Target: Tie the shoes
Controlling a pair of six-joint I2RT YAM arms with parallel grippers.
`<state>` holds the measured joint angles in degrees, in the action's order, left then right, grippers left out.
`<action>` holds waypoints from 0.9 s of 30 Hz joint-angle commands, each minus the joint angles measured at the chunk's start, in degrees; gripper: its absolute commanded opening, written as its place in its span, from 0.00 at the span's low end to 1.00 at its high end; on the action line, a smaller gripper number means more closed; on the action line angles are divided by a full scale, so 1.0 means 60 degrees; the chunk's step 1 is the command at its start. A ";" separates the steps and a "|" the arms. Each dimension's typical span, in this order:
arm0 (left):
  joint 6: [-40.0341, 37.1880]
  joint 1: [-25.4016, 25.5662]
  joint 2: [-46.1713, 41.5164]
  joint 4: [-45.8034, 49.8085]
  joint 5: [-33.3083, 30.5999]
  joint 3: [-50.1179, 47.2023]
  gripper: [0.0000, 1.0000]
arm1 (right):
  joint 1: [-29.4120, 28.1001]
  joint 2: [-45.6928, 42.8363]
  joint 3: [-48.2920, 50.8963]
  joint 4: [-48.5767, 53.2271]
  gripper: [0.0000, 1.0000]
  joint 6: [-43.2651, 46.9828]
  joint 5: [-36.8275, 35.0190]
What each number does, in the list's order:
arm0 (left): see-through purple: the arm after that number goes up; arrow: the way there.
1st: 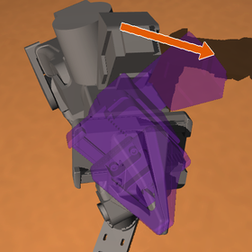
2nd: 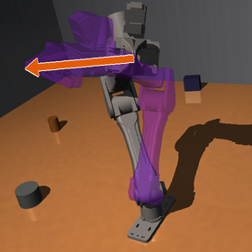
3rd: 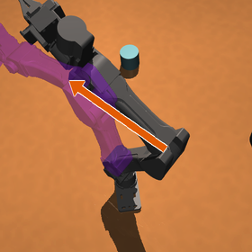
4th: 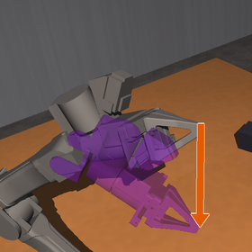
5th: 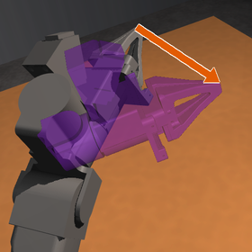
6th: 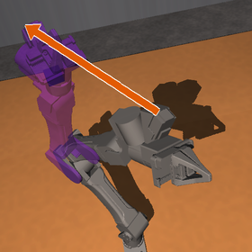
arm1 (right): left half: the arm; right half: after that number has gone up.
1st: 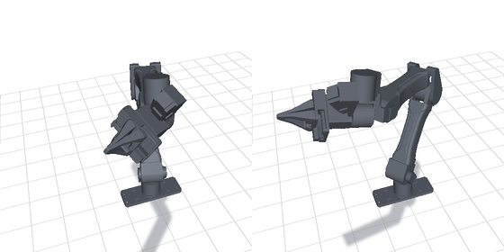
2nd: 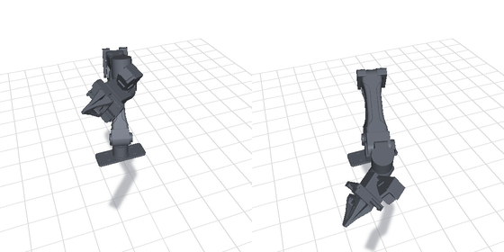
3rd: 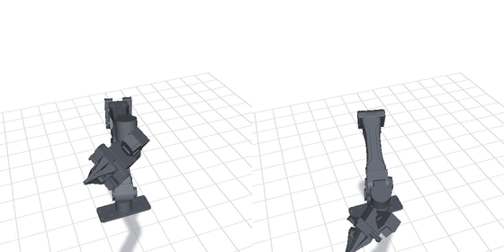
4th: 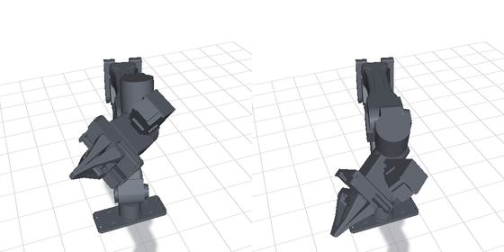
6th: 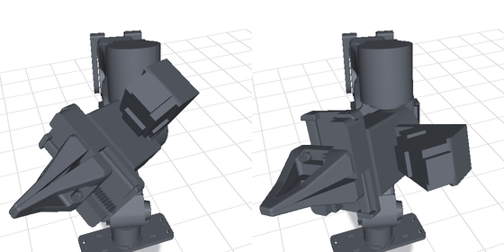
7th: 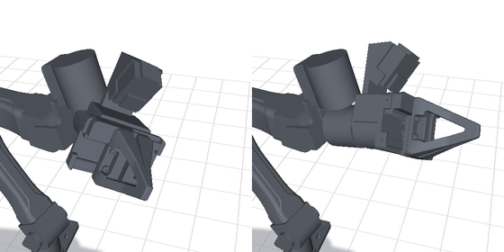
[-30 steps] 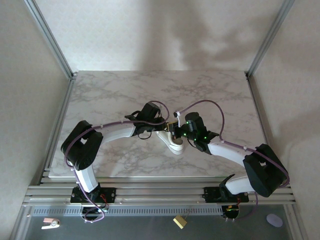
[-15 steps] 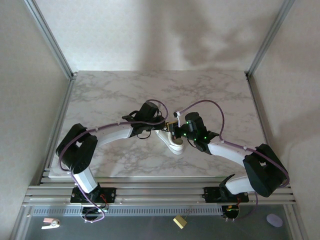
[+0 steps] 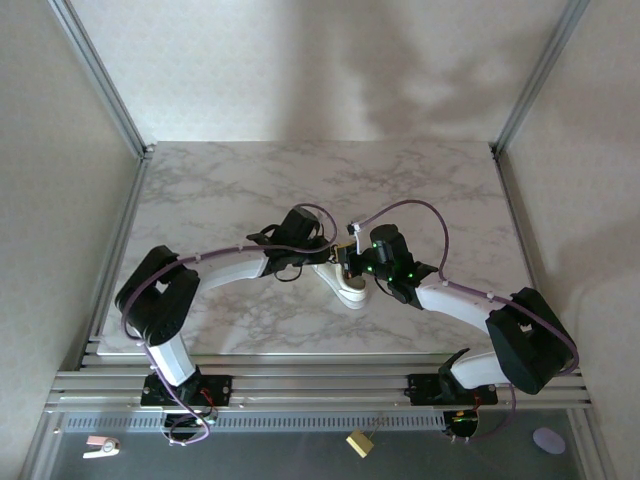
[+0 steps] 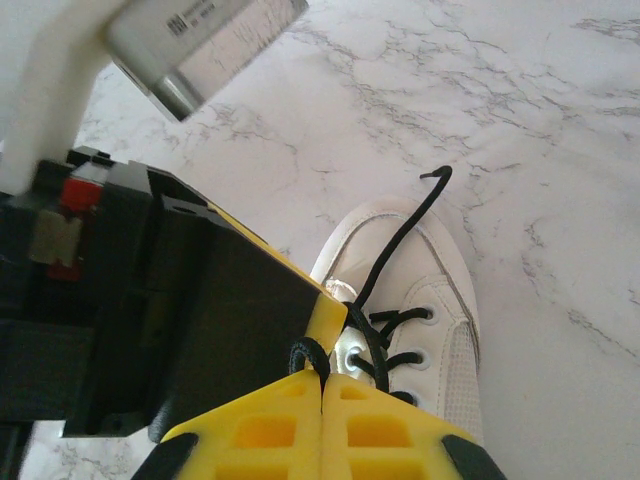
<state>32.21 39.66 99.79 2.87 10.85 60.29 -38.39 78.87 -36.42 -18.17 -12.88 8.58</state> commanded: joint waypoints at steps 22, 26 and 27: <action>0.0023 0.0073 0.0693 0.0065 -0.0065 0.0557 0.17 | -0.0049 0.0002 -0.0096 0.0116 0.00 0.0011 -0.0216; 0.0016 0.0040 0.0461 -0.0157 -0.0087 0.0445 0.10 | -0.0051 0.0007 -0.0111 0.0140 0.00 0.0023 -0.0231; 0.0008 0.0026 0.0378 -0.0212 -0.0095 0.0393 0.07 | -0.0055 0.0001 -0.0100 0.0143 0.00 0.0023 -0.0236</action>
<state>32.12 39.66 103.22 2.68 10.85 62.17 -38.39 78.87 -36.42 -18.17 -12.86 8.56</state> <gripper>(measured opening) 0.083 0.038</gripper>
